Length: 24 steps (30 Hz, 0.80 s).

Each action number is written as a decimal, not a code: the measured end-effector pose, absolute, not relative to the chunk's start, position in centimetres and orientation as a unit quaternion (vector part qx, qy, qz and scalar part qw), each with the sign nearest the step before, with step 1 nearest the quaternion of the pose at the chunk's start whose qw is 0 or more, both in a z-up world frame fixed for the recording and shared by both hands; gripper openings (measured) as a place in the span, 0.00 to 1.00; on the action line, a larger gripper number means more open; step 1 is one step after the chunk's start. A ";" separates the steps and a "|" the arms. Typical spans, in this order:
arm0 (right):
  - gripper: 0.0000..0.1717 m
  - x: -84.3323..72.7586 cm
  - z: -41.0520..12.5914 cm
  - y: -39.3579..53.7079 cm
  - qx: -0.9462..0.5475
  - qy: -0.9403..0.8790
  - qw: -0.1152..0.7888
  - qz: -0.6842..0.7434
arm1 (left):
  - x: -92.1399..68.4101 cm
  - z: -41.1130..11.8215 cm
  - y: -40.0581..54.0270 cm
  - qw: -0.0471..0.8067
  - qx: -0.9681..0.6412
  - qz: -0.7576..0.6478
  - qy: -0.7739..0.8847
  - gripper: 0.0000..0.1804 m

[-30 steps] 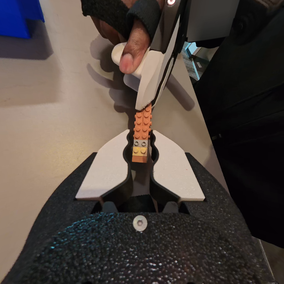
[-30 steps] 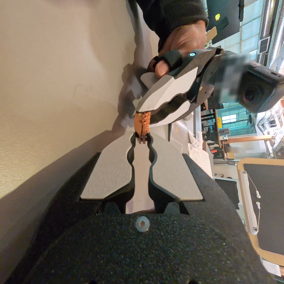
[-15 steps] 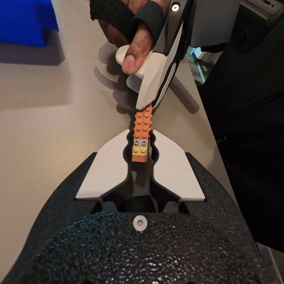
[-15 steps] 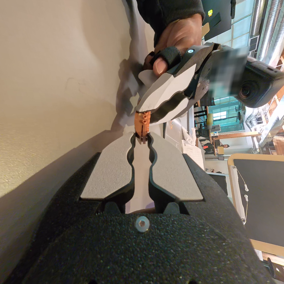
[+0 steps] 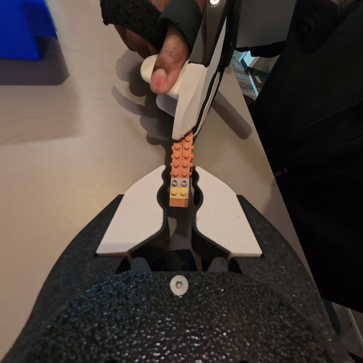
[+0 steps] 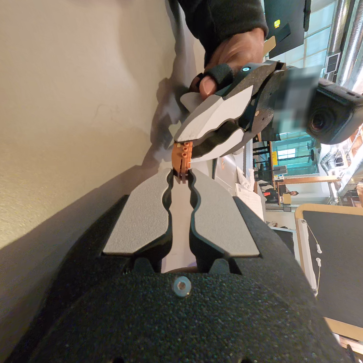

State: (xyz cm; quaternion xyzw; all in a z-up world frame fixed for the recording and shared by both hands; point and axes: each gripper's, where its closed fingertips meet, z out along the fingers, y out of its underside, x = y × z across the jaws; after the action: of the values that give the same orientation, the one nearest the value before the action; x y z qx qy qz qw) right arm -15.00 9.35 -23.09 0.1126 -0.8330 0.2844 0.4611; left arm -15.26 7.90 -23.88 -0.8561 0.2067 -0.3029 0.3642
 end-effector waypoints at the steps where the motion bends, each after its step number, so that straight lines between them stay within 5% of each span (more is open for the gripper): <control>1: 0.08 -15.0 -23.1 9.3 0.114 -0.834 0.461 0.282 | -15.2 -24.0 7.9 0.362 -0.857 -0.301 0.210 0.12; 15: 0.08 -15.6 -22.0 9.8 0.086 -0.821 0.478 0.301 | -15.3 -23.9 7.9 0.365 -0.856 -0.307 0.197 0.17; 24: 0.08 -16.2 -19.9 10.5 0.061 -0.794 0.513 0.321 | -16.1 -22.0 9.5 0.439 -0.831 -0.320 0.123 0.25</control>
State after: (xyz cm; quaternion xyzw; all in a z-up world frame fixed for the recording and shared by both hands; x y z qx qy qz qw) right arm -16.24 10.54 -19.91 0.0612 -0.7937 0.3210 0.5130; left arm -16.07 9.52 -22.05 -0.8309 0.1226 -0.3196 0.4386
